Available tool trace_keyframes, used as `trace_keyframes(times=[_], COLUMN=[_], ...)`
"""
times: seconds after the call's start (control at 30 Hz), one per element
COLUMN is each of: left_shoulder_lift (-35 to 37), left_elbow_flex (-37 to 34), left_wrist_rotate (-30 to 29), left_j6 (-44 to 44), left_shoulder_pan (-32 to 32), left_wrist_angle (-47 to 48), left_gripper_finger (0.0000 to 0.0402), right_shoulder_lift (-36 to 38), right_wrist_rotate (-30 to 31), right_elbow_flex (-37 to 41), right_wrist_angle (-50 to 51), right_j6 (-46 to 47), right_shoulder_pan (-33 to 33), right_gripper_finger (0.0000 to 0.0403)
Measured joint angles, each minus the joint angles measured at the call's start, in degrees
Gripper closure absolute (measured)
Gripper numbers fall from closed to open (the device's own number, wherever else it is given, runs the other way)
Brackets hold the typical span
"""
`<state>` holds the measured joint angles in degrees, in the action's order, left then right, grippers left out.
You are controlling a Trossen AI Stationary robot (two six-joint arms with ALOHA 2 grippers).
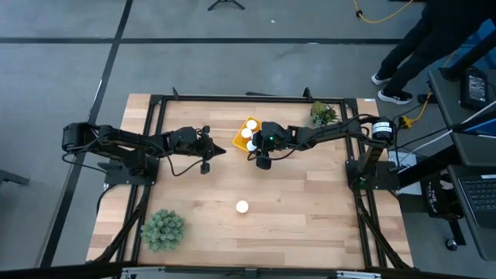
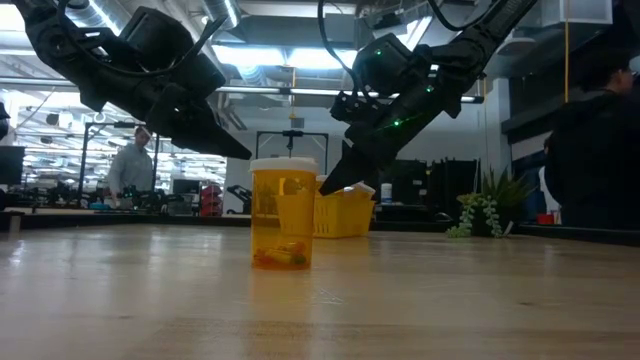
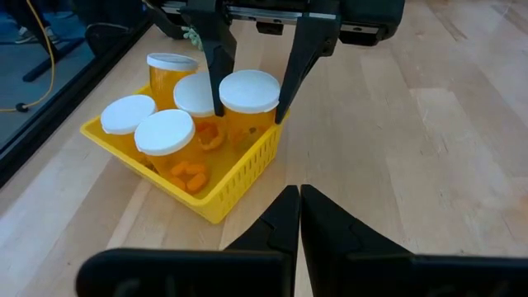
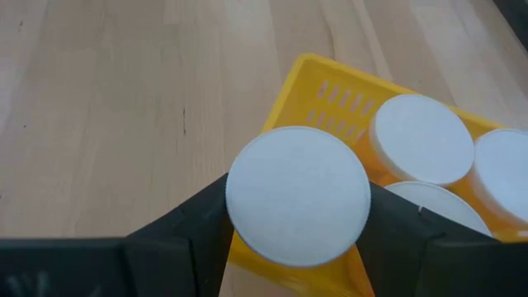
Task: Pick and place pill bottles into a basket
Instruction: Put the bottom pill bottle into the bin, then put the pill bottle into the bin
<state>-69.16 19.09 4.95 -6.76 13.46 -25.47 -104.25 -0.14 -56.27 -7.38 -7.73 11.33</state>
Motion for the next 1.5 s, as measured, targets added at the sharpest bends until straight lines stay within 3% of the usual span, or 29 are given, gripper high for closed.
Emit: trace_keyframes(times=[0.27, 0.67, 1.23, 1.5], left_shoulder_lift=[0.0, 0.0, 0.0, 0.0], left_elbow_flex=[0.0, 0.0, 0.0, 0.0], left_wrist_rotate=[0.0, 0.0, 0.1, 0.2], left_j6=[0.0, 0.0, 0.0, 0.0], left_shoulder_pan=[0.0, 0.0, 0.0, 0.0], left_wrist_angle=[0.0, 0.0, 0.0, 0.0], left_gripper_finger=[0.0391, 0.0391, 0.0391, 0.0391], right_shoulder_lift=[0.0, 0.2, 7.0, 14.5], right_wrist_rotate=[0.0, 0.5, 2.1, 2.0], right_elbow_flex=[0.0, 0.0, 0.1, 0.0], right_wrist_angle=[0.0, 0.2, 3.4, 3.8], right_j6=[0.1, 0.8, -1.6, -1.4], right_shoulder_pan=[0.0, 0.0, -0.2, -0.9], right_gripper_finger=[0.0178, 0.0101, 0.0098, 0.0101])
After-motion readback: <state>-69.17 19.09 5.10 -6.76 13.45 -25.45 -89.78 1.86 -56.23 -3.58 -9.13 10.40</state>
